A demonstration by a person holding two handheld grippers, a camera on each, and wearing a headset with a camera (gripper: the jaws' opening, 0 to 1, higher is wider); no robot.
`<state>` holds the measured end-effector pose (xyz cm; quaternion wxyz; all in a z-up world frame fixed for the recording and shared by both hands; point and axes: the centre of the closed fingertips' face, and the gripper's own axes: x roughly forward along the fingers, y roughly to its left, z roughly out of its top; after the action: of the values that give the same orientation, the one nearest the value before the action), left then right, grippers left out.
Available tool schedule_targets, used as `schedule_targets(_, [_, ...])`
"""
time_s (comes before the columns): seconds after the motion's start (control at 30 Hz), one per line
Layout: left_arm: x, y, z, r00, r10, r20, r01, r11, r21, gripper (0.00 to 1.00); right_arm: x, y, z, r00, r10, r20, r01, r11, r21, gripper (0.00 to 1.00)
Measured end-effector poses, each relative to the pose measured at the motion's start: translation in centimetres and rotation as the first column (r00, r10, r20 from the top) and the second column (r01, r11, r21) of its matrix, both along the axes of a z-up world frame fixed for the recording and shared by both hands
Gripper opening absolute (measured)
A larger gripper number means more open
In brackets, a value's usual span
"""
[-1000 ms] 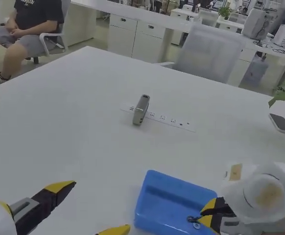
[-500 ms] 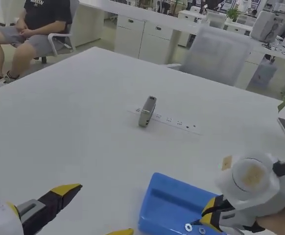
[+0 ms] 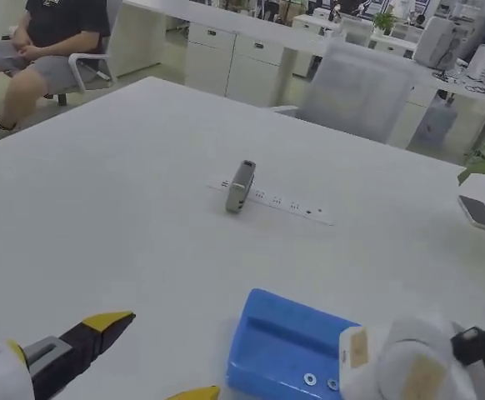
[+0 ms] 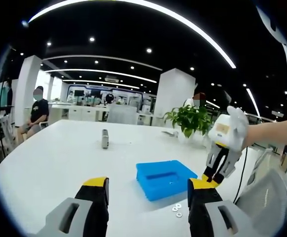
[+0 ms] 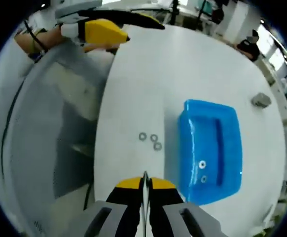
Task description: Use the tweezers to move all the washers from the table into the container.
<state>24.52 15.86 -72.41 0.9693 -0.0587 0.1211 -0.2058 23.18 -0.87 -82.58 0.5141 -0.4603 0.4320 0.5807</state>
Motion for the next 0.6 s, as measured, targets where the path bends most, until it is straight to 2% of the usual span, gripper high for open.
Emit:
schedule_targets(0.1, [0.0, 0.0, 0.1, 1.0, 0.001, -0.001, -0.001, 1.0, -0.001, 0.64, -0.3, -0.8, -1.1, 0.999, 0.032, 0.017, -0.031, 0.997, -0.077, 0.01])
schedule_targets(0.13, [0.0, -0.1, 0.1, 1.0, 0.002, -0.001, -0.002, 1.0, -0.001, 0.64, -0.1, -0.3, -0.8, 0.999, 0.027, 0.028, -0.025, 0.998, -0.053, 0.01])
schedule_targets(0.27, [0.0, 0.0, 0.2, 1.0, 0.002, 0.001, -0.002, 1.0, 0.003, 0.64, 0.0, 0.0, -0.8, 0.999, 0.006, 0.034, -0.004, 0.999, -0.05, 0.01])
schedule_targets(0.3, [0.0, 0.0, 0.2, 1.0, 0.002, 0.001, -0.002, 1.0, 0.003, 0.64, 0.1, 0.3, -0.8, 0.999, 0.0, 0.042, 0.002, 1.0, -0.025, 0.01])
schedule_targets(0.37, [0.0, 0.0, 0.2, 1.0, 0.002, 0.001, -0.002, 1.0, 0.003, 0.63, 0.1, 1.5, -0.5, 0.997, -0.07, 0.029, 0.067, 0.994, 0.082, 0.01])
schedule_targets(0.4, [0.0, 0.0, 0.2, 1.0, 0.002, 0.001, -0.002, 1.0, 0.005, 0.63, 0.1, 2.3, -0.3, 0.993, -0.122, 0.003, 0.119, 0.98, 0.161, 0.01])
schedule_targets(0.47, [0.0, 0.1, 0.1, 1.0, 0.004, 0.0, -0.004, 1.0, 0.007, 0.63, -0.1, 2.9, -0.3, 0.98, -0.193, -0.049, 0.199, 0.95, 0.241, 0.01])
schedule_targets(0.5, [0.0, 0.1, 0.1, 1.0, 0.003, -0.001, -0.003, 1.0, 0.007, 0.63, 0.1, 3.4, -0.1, 0.976, -0.214, -0.048, 0.218, 0.929, 0.3, 0.01])
schedule_targets(0.53, [0.0, 0.1, 0.1, 1.0, 0.003, -0.001, -0.003, 1.0, 0.007, 0.63, 0.3, 3.3, 0.1, 0.971, -0.235, -0.045, 0.237, 0.917, 0.322, 0.01])
schedule_targets(0.6, [0.0, 0.1, 0.1, 1.0, 0.003, -0.002, -0.003, 1.0, 0.007, 0.63, 0.7, 2.7, 0.4, 0.953, -0.3, -0.051, 0.297, 0.882, 0.366, 0.01])
